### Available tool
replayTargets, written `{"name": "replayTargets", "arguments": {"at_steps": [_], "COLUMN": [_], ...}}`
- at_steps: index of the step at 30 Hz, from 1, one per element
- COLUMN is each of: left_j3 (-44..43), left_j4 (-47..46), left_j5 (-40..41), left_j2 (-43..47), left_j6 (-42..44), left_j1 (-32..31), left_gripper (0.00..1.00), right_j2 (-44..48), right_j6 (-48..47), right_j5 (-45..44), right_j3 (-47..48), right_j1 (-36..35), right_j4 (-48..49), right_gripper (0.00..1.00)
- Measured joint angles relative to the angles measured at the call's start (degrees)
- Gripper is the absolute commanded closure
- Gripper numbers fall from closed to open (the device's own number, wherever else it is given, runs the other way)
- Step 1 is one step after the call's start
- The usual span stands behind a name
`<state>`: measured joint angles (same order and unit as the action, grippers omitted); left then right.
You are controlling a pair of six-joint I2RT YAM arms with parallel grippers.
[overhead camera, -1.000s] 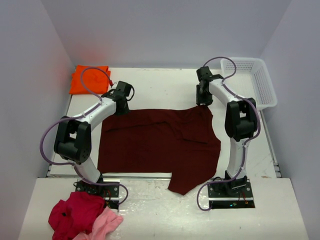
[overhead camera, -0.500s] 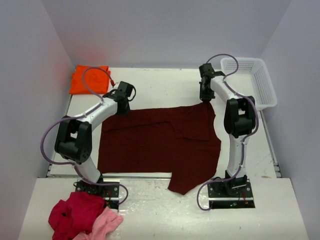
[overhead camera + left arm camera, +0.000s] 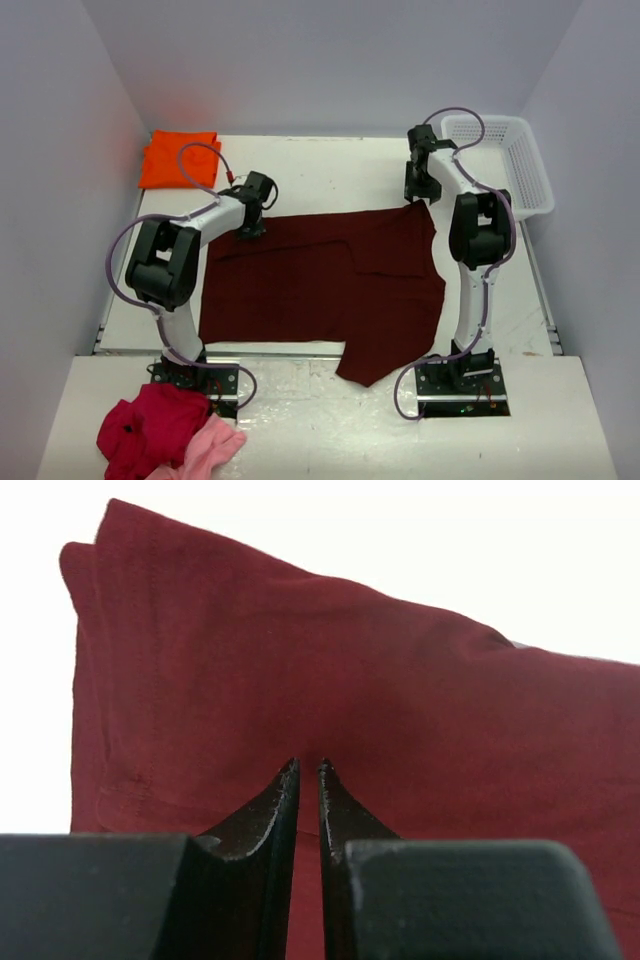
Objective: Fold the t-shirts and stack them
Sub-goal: Fold the flattened tshirt in 1/3 of the way
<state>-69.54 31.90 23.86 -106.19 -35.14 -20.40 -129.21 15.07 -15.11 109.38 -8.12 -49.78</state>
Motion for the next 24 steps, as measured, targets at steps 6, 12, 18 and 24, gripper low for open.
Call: {"name": "replayTargets", "arguments": {"at_steps": [6,12,18,24], "left_j3": [-0.3,-2.1,-2.6,-3.6], "left_j4": [0.3,1.1,1.1,1.0], "left_j5": [2.8,5.2,5.0,4.9], "left_j2": [0.0,0.0,-0.2,-3.0], "left_j6": [-0.8,-1.2,-1.1,-0.3], "left_j1": [0.0,0.4,3.7,6.4], "left_gripper": [0.85,0.89,1.0,1.0], "right_j2": [0.0,6.8,28.4,43.0], "right_j6": [-0.4,0.3,2.1,3.5], "right_j5": [-1.4,-2.2,-0.4,-0.4], "right_j3": [0.0,-3.3,-15.6,-23.7], "right_j1": [0.1,-0.4,-6.1,-15.9], "right_j4": [0.0,0.0,3.5,6.2], "right_gripper": [0.39,0.42,0.99,1.0]}}
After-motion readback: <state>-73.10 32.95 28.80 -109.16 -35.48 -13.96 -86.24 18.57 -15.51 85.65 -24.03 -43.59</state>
